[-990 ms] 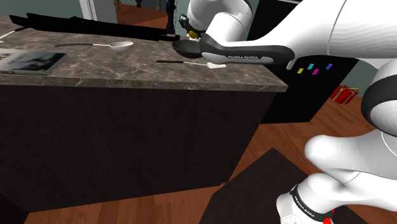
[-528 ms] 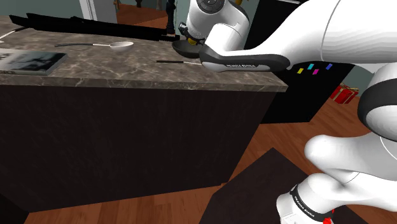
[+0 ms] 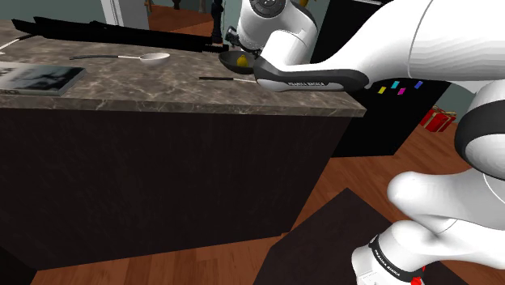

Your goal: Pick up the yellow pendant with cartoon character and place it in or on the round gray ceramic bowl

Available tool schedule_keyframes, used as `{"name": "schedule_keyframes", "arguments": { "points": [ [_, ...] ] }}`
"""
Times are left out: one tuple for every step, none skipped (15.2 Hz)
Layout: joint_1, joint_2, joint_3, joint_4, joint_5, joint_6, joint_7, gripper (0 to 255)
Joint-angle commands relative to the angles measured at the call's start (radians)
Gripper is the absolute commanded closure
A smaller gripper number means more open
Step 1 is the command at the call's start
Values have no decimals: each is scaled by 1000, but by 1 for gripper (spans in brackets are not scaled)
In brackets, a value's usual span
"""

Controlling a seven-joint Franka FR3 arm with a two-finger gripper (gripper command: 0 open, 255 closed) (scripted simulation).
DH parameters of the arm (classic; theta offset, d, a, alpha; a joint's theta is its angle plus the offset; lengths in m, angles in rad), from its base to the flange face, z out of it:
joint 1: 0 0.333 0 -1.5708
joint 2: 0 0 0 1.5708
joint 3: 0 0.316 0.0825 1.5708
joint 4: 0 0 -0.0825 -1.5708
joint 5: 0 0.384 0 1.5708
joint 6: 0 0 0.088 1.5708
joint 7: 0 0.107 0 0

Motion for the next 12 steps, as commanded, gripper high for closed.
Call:
{"name": "schedule_keyframes", "arguments": {
  "points": [
    [0,0,0,0,0,0,0,0],
    [0,0,0,0,0,0,0,0],
    [0,0,0,0,0,0,0,0],
    [69,3,-52,-12,-3,-21,2,0],
    [136,3,-103,-23,-4,-42,2,0],
    [201,-1,-153,-33,0,-62,0,0],
    [249,-8,-191,-40,8,-77,-6,0],
    [248,-10,-191,-40,11,-77,-7,0],
    [248,-10,-191,-40,11,-76,-8,0],
    [248,-10,-191,-40,12,-76,-8,0],
    [248,-10,-191,-40,12,-76,-8,0],
    [248,-10,-191,-40,12,-76,-8,0]
  ]
}}
